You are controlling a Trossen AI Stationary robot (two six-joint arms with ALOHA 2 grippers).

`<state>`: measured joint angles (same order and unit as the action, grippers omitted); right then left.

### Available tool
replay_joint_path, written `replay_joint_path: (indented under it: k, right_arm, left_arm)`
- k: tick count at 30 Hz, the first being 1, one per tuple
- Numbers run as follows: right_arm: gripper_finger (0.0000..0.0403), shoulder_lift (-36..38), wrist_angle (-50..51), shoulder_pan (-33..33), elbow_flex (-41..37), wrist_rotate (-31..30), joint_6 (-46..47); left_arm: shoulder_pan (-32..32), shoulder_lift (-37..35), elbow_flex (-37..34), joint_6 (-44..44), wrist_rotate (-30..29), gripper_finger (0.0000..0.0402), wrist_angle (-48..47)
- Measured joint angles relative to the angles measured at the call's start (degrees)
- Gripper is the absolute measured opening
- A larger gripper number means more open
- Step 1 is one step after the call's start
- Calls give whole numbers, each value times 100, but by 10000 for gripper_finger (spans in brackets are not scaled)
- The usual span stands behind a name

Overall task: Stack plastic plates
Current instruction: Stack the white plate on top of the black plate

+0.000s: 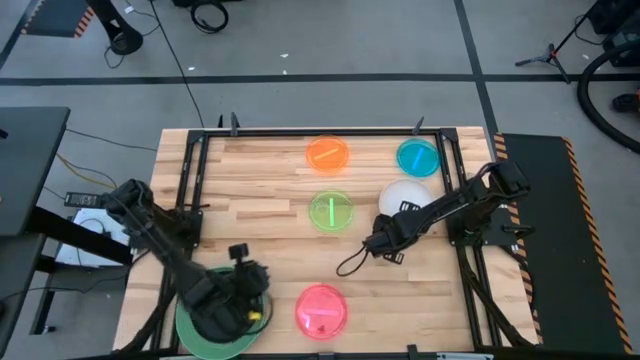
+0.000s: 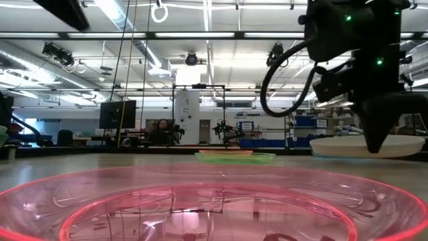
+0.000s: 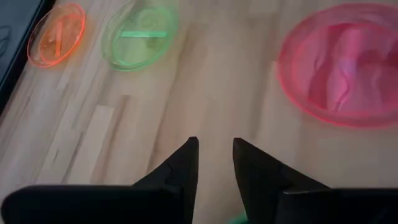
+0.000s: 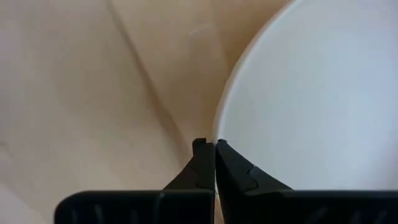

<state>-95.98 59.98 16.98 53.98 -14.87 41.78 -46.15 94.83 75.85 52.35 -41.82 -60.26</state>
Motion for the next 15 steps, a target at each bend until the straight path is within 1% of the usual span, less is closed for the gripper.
replay_joint_path:
  k: [2, 3, 6, 10, 15]
  right_arm:
    - [4, 0, 9, 159, 17, -8, -68]
    - [4, 0, 4, 279, 36, -19, -254]
    - [3, 0, -187, 780, 164, -69, -1169]
    - [2, 0, -194, 1347, 557, -390, -1814]
    - [2, 2, -280, 1780, 1124, -333, -2818]
  left_arm:
    - [219, 0, -253, -238, -28, 108, 296]
    - [324, 0, -385, -349, -31, 108, 438]
    - [627, 0, -819, -674, 21, 108, 956]
    - [918, 0, -1264, -1260, 153, 108, 1573]
    - [1122, 0, -1596, -2189, 158, 108, 2615]
